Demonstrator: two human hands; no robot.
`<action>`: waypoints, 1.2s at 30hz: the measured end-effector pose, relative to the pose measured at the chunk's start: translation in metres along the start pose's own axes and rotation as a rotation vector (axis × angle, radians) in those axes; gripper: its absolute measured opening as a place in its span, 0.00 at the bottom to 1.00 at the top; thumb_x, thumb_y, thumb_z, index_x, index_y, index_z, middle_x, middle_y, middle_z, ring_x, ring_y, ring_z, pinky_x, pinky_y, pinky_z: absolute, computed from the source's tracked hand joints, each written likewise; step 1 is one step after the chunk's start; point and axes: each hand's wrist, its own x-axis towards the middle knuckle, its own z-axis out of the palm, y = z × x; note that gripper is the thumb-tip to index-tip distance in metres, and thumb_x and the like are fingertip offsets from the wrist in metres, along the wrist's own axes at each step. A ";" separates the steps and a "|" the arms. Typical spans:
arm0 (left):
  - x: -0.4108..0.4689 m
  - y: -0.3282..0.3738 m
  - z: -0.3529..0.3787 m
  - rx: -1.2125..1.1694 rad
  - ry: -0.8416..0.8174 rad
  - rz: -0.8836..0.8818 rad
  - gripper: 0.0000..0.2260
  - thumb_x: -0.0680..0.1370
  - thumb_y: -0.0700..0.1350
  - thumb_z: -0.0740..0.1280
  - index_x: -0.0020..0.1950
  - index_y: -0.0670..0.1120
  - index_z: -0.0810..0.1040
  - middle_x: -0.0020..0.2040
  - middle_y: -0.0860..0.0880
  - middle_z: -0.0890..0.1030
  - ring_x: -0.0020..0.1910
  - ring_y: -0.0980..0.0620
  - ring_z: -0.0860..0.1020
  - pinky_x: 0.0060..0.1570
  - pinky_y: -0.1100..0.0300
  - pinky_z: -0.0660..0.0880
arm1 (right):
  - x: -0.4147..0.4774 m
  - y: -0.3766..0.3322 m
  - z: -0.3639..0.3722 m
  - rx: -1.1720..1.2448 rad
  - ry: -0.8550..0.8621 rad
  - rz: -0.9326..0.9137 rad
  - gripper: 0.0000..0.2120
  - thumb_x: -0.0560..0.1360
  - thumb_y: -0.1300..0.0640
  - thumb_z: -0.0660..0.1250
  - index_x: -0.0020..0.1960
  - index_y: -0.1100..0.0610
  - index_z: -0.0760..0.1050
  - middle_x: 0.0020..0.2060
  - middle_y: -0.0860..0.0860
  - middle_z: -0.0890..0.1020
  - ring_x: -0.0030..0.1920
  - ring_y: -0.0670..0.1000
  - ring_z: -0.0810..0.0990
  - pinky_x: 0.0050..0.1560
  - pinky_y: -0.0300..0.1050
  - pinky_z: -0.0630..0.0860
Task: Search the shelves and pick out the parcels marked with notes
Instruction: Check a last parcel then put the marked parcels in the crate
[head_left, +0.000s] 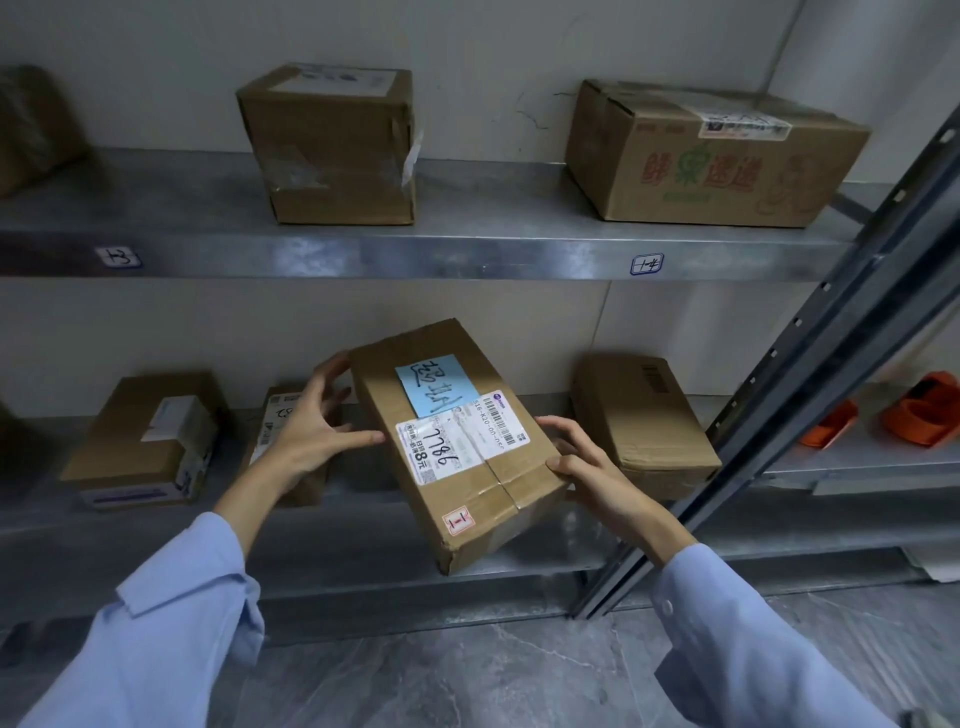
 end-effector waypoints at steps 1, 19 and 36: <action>0.001 -0.001 -0.002 0.005 0.007 -0.008 0.50 0.56 0.44 0.81 0.73 0.62 0.63 0.73 0.59 0.66 0.73 0.53 0.65 0.64 0.43 0.73 | -0.001 0.000 0.000 -0.001 -0.001 -0.004 0.28 0.67 0.43 0.67 0.67 0.42 0.70 0.63 0.45 0.77 0.64 0.55 0.74 0.61 0.57 0.72; -0.017 -0.009 -0.011 -0.042 0.202 0.028 0.35 0.64 0.30 0.78 0.61 0.54 0.68 0.68 0.50 0.70 0.67 0.50 0.71 0.59 0.56 0.75 | 0.007 -0.013 -0.013 -0.095 0.080 -0.179 0.36 0.59 0.46 0.82 0.65 0.50 0.75 0.60 0.49 0.81 0.64 0.50 0.77 0.69 0.58 0.71; -0.066 -0.023 0.009 0.116 0.367 0.073 0.36 0.64 0.33 0.79 0.64 0.59 0.72 0.63 0.48 0.77 0.63 0.48 0.76 0.56 0.54 0.77 | 0.022 0.004 -0.009 -0.056 0.267 -0.265 0.16 0.79 0.61 0.65 0.66 0.55 0.71 0.62 0.48 0.78 0.63 0.49 0.77 0.60 0.57 0.78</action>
